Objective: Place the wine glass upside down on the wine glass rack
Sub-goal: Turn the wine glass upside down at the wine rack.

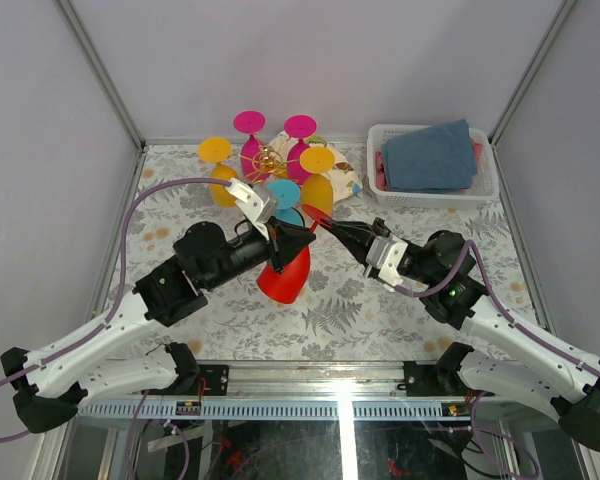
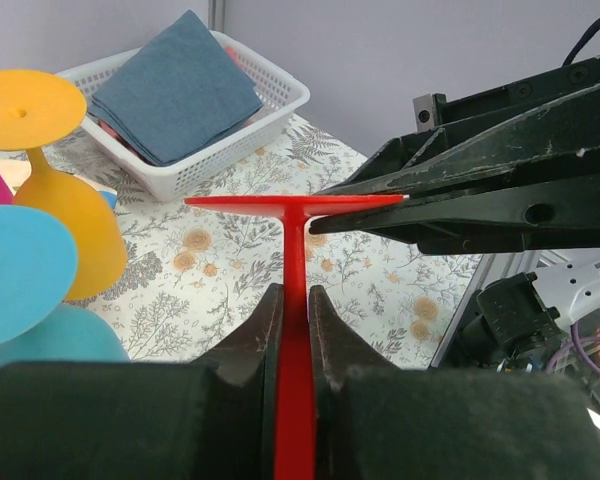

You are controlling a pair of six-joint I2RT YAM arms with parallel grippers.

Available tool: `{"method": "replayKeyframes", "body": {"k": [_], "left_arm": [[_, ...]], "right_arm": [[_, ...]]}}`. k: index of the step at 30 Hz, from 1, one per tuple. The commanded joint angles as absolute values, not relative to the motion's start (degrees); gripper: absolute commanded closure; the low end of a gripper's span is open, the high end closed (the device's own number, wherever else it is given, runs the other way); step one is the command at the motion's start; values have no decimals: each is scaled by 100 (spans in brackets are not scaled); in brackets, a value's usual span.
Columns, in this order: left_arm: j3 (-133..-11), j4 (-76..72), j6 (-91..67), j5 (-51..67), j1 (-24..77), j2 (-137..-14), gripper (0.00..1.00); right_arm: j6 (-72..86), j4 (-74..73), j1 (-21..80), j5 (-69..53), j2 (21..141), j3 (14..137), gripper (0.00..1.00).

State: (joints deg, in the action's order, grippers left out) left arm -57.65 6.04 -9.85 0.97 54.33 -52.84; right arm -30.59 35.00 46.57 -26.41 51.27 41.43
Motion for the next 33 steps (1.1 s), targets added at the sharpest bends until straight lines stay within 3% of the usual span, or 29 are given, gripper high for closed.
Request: {"method": "replayKeyframes", "body": {"k": [1, 6, 15, 33], "left_arm": [[-5555, 446, -907, -98, 5419, -5200, 100], [-5492, 399, -929, -172, 5414, -5138, 100], [-5104, 62, -989, -570, 5411, -4850, 100], [-4592, 120, -560, -706, 5161, -4182, 100]], "right_arm": [[-2992, 3799, 4693, -2584, 5032, 4321, 98], [-2996, 3712, 4689, -2558, 4960, 4238, 91], [-3133, 3332, 4689, -2494, 4955, 4208, 61], [-2495, 3160, 4693, -2210, 4153, 3522, 26]]}}
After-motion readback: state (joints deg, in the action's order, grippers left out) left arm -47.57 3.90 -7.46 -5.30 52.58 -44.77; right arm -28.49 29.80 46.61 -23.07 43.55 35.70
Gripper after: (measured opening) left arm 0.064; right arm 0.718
